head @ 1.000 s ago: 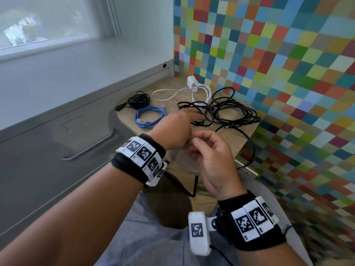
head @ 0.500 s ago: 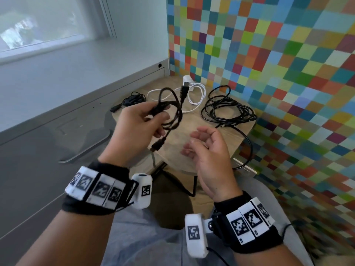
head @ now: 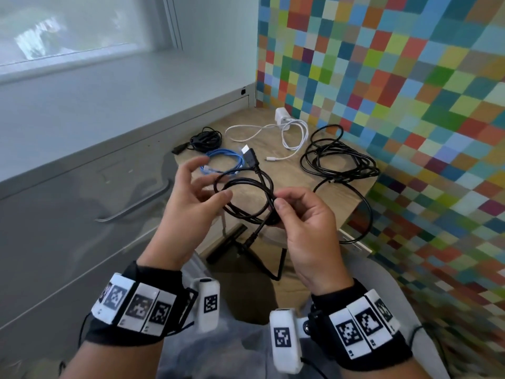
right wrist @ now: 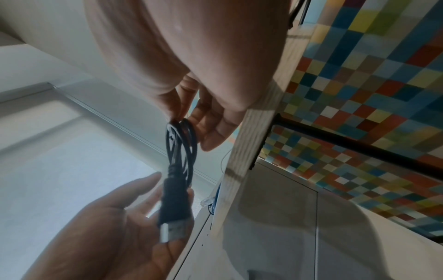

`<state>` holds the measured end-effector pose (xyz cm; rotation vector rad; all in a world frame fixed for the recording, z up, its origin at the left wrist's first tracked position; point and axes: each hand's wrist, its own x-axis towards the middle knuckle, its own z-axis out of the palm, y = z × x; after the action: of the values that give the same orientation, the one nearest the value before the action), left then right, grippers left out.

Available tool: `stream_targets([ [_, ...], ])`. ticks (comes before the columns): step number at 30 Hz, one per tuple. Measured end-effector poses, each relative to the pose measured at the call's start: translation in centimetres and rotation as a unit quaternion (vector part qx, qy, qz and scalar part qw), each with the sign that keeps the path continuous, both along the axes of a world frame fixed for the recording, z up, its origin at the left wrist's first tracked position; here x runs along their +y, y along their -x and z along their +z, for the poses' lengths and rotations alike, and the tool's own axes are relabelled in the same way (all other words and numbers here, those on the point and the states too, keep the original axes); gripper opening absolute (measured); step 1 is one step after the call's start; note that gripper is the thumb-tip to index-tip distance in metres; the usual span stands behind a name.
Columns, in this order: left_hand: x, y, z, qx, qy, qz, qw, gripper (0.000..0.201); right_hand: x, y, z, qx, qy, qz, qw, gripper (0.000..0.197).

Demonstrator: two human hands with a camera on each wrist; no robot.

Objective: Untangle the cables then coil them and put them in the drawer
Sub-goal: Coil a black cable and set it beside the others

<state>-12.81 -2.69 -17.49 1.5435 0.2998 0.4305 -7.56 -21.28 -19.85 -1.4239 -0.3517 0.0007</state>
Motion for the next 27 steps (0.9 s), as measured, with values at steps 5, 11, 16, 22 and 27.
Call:
stream_targets([
  [5, -1.0, -0.1, 0.0, -0.004, -0.251, -0.001, 0.968, 0.055, -0.2, -0.1, 0.0, 0.001, 0.002, 0.013, 1.000, 0.018],
  [11, -1.3, -0.5, -0.7, 0.022, -0.332, 0.053, 0.941, 0.018, -0.5, 0.1, 0.6, -0.006, -0.015, 0.042, 0.999, 0.013],
  [16, -1.0, -0.3, -0.7, -0.001, -0.392, 0.052, 0.918, 0.024, -0.4, 0.9, 0.8, -0.043, 0.027, 0.022, 0.998, 0.010],
  [22, -0.9, -0.2, -0.8, -0.036, -0.463, 0.016, 0.886, 0.043, -0.6, 0.7, 0.3, -0.175, 0.124, -0.084, 0.973, 0.010],
  [27, -1.8, -0.3, -0.8, 0.015, -0.435, 0.030, 0.900, 0.046, -1.0, 0.2, 0.5, -0.226, 0.143, -0.115, 0.957, 0.006],
])
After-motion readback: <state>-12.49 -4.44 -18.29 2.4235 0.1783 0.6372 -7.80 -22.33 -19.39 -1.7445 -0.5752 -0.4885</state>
